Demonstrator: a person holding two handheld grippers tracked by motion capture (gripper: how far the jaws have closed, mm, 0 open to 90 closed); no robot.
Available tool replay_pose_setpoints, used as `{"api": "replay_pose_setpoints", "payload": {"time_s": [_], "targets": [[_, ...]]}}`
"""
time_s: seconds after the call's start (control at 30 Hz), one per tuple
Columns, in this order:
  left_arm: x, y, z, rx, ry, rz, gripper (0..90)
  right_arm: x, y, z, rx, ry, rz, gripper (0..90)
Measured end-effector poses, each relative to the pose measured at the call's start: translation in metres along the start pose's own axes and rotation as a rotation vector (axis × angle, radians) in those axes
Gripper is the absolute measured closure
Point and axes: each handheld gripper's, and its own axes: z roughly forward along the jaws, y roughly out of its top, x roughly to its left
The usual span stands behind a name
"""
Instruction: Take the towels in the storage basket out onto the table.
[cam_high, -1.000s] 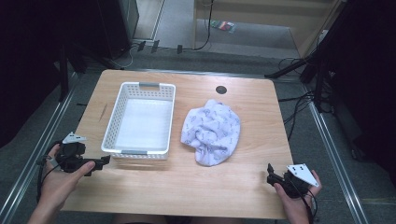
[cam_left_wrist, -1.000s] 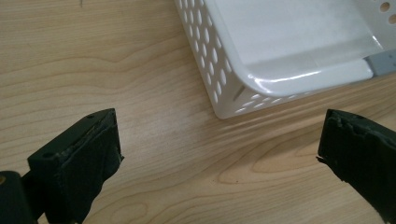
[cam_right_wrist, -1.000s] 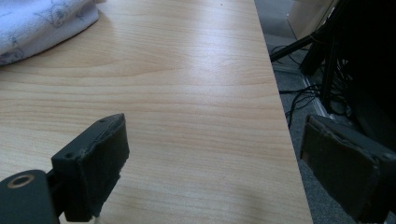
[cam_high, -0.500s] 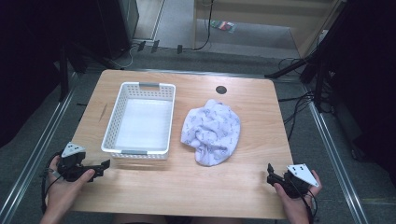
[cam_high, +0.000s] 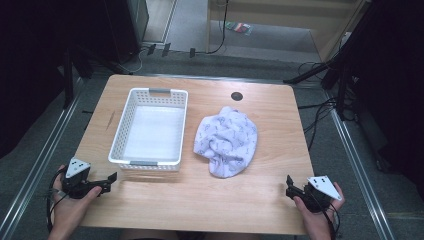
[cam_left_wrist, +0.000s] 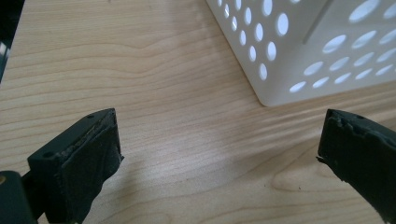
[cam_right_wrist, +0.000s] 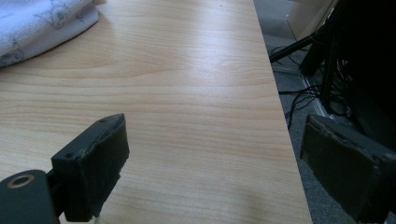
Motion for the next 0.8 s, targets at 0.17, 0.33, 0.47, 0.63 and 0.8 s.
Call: {"api": "replay_pose_setpoints", "payload": {"time_s": [0.17, 0.33, 0.47, 0.63, 0.8], "targets": [[0.0001, -0.0031, -0.0020, -0.057, -0.023, -0.005, 0.0, -0.0002, 0.0000, 0.0001, 0.000, 0.001, 0.000, 8.2], [0.0017, -0.0036, -0.0019, -0.069, -0.016, -0.026, 0.2, -0.0016, -0.0004, -0.0008, -0.006, 0.015, 0.005, 7.9], [0.0006, -0.0038, -0.0020, -0.076, -0.022, -0.017, 0.3, -0.0028, -0.0005, -0.0007, -0.006, 0.020, 0.015, 7.9], [-0.0001, -0.0034, -0.0013, -0.067, -0.019, -0.012, 0.3, -0.0029, -0.0005, -0.0007, -0.006, 0.022, 0.014, 7.9], [-0.0003, -0.0035, -0.0016, -0.067, -0.022, -0.007, 0.3, -0.0027, -0.0005, -0.0009, -0.006, 0.022, 0.011, 7.9]]}}
